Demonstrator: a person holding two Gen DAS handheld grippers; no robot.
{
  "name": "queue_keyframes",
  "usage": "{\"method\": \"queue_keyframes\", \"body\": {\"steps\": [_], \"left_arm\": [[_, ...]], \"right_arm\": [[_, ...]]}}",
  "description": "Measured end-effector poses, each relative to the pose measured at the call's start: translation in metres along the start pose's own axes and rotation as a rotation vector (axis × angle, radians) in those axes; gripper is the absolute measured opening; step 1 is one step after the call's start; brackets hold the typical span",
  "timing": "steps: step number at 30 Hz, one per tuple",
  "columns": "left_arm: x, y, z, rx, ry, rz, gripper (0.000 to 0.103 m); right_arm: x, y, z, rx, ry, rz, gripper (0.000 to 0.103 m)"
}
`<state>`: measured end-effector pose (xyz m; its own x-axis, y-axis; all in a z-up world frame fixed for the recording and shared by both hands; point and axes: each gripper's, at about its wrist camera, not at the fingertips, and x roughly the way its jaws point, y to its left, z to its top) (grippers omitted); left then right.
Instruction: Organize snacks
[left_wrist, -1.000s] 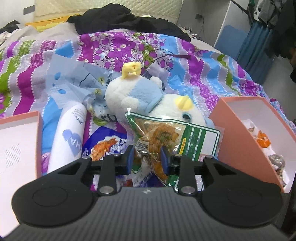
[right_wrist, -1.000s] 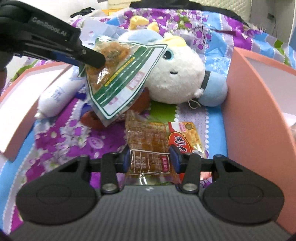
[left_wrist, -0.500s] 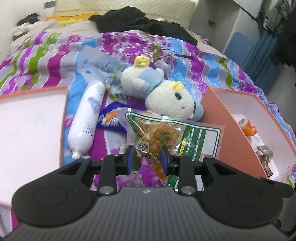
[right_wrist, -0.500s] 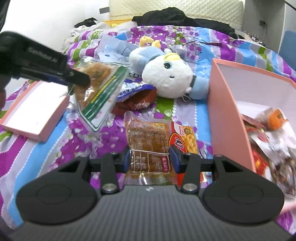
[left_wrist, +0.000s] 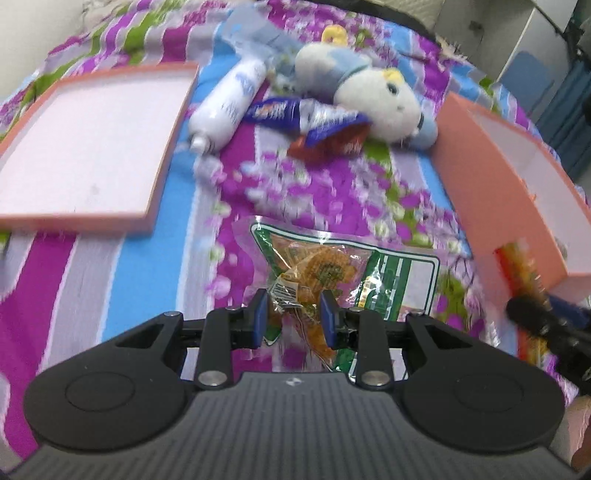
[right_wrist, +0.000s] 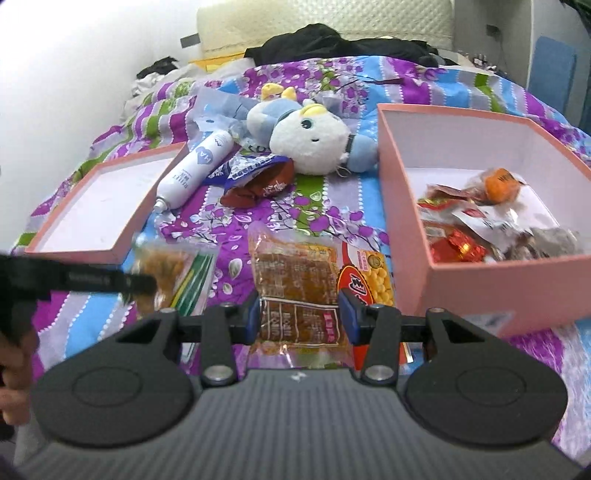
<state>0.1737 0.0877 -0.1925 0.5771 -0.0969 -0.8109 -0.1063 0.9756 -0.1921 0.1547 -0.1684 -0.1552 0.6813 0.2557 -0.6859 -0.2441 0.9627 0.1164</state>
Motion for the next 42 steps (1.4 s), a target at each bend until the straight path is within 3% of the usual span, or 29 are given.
{"method": "queue_keyframes", "body": {"steps": [8, 28, 42], "left_arm": [[-0.035, -0.017, -0.008, 0.010, -0.013, -0.010, 0.034], [-0.144, -0.093, 0.022, 0.075, -0.173, -0.182, 0.034], [-0.176, -0.164, 0.012, 0.198, -0.189, -0.278, 0.034]], "right_arm": [[-0.042, -0.001, -0.001, 0.017, -0.053, 0.002, 0.046], [-0.154, -0.040, 0.019, 0.076, -0.220, -0.118, 0.046], [-0.199, -0.070, 0.010, 0.139, -0.263, -0.181, 0.046]]}}
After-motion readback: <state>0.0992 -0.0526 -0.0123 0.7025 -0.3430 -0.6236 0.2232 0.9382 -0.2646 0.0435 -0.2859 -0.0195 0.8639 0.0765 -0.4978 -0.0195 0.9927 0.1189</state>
